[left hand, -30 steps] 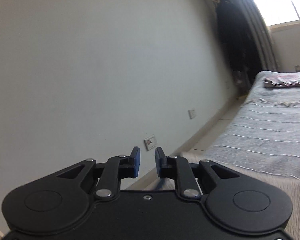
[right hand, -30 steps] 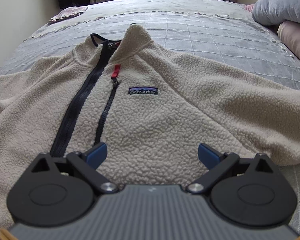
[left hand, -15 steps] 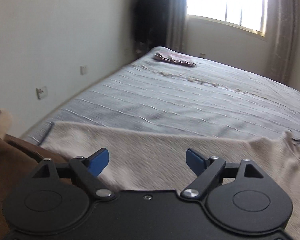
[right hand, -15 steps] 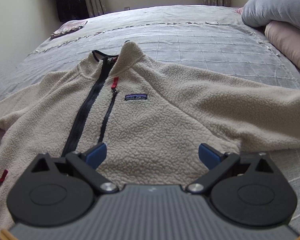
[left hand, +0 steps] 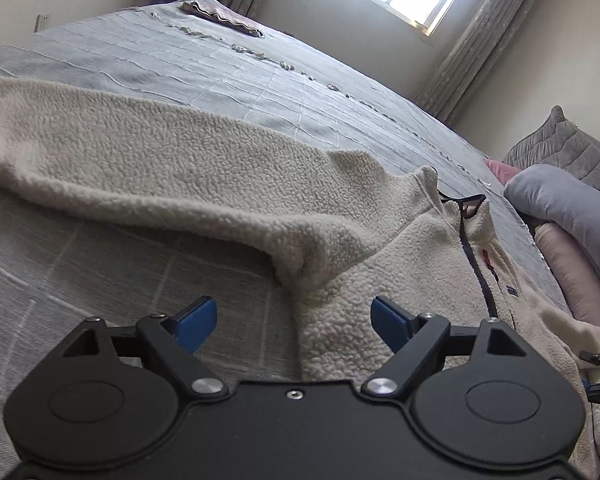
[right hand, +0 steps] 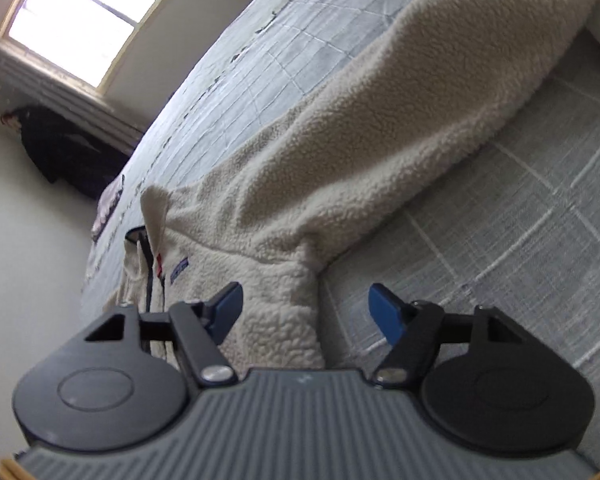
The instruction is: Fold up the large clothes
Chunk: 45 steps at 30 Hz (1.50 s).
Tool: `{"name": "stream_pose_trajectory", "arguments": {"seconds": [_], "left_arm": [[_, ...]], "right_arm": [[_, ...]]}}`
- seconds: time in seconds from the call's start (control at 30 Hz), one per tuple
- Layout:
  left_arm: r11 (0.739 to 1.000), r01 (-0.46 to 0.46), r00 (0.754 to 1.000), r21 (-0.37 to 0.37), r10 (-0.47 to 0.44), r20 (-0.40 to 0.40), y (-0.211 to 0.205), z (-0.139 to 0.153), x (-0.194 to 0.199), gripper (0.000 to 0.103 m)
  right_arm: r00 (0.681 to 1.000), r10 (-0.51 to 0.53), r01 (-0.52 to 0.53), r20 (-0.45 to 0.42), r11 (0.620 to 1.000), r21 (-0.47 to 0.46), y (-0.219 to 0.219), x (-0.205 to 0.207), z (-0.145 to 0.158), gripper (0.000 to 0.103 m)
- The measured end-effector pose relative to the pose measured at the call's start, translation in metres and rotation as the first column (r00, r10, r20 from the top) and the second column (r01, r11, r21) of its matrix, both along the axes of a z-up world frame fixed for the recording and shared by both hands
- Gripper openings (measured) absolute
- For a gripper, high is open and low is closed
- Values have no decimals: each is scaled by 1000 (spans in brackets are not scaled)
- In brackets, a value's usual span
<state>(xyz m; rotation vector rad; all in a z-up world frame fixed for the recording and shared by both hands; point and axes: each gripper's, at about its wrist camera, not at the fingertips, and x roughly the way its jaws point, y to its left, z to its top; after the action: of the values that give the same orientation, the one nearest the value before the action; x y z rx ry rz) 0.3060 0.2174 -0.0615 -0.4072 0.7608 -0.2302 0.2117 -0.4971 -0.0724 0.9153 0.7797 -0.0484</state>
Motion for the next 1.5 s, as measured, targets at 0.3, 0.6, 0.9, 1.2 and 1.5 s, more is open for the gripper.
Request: {"name": "stream_pose_trajectory", "arguments": {"seconds": [0.3,0.6,0.9,1.2,1.5], "left_arm": [[978,-157,987,-137,159,3,-3,-29,46,58],[979,-166,985,119,158,72,-33,-30,52,26],[994,110,989,28,-107,-100,-31,-17,-18,45],[968,192,957,-163,-221,-185,-1,-22,-126,45],[914,248,916,-321,-329,-230,18,-37,-210,49]], "right_arm": [[995,-65,68,75,997,-29,1,49,-20,23],[998,-1,19,55,946,-324,16,73,-14,22],[990,141,-139,-4,975,-174,10,-13,-3,61],[949,314,-314,11,948,54,38,-136,-19,52],[916,402,-396,5,899,190,57,-198,-24,52]]}}
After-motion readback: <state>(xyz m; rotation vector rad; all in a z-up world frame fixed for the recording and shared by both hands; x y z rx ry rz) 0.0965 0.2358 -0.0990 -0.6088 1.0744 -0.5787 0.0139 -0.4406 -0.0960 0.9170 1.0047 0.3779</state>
